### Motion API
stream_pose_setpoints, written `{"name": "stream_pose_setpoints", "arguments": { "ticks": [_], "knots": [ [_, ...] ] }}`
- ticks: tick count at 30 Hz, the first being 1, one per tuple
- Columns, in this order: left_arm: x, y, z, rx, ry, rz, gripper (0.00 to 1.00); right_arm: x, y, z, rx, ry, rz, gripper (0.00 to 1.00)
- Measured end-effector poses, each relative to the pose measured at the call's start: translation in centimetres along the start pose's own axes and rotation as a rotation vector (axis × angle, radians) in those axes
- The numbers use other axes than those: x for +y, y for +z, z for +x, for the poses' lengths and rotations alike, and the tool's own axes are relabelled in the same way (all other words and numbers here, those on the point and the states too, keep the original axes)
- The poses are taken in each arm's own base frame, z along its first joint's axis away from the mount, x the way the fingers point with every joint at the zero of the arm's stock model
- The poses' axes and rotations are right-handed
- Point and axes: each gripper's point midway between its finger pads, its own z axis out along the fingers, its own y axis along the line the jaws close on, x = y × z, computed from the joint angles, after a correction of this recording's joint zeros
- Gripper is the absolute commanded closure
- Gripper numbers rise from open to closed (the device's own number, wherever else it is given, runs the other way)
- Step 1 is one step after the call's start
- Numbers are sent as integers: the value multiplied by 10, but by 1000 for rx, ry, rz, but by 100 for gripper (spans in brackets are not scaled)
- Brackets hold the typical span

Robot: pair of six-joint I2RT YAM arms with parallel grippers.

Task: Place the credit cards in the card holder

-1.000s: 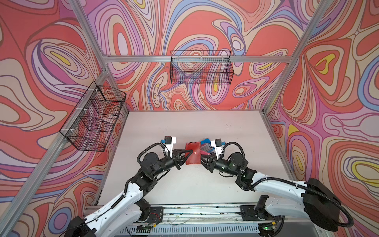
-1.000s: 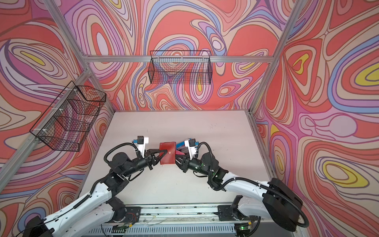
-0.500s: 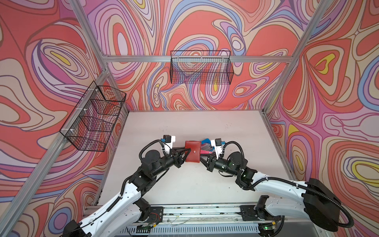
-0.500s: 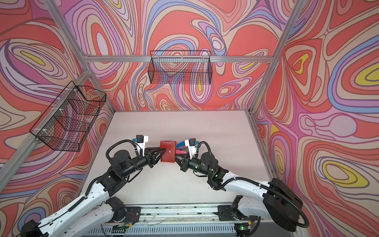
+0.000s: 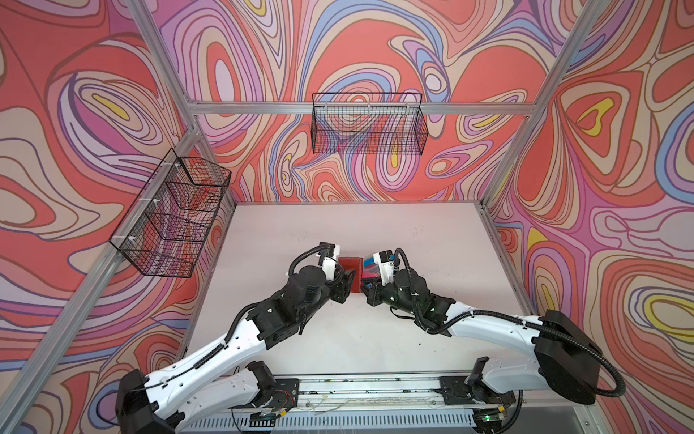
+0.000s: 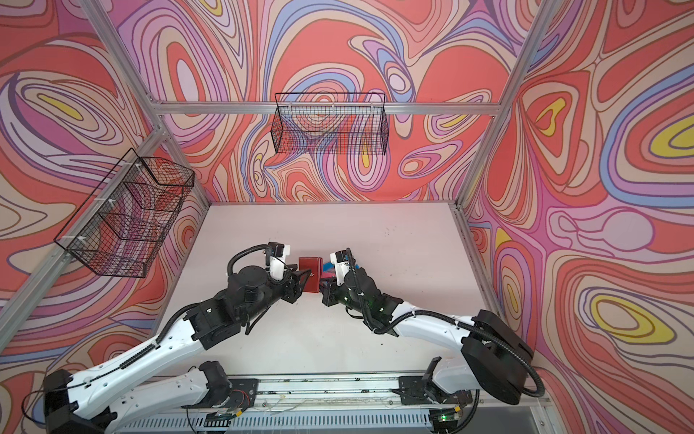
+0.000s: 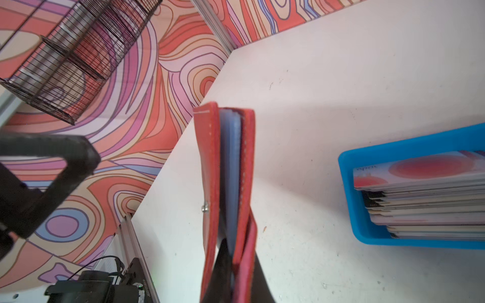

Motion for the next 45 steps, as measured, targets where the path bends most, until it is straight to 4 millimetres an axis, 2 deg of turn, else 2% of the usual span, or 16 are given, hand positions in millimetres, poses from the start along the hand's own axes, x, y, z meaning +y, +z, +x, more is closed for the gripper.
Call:
{"name": "stream_pose_setpoints", "arguments": {
  "ticks": [5,11,17,24,27,31,40,45],
  "knots": [
    [6,18,16,84,62,-76,37,6,2,8,22,-12,-17,100],
    [15,28,27,149,93,-144,38,8,2,9,23,-17,-25,100],
    [22,34,32,185,113,-198,39,8,2,9,23,-24,-23,100],
    [21,35,31,189,114,-210,38,9,-1,5,12,-34,-17,100],
    [22,36,29,186,111,-222,39,6,-2,5,8,-35,0,100],
    [25,36,29,180,103,-239,45,0,-2,6,7,-35,33,100],
    [32,34,30,184,104,-277,46,-16,-3,8,4,-32,113,100],
    [32,33,30,183,104,-280,55,-19,-4,8,0,-32,128,100]
  ]
}}
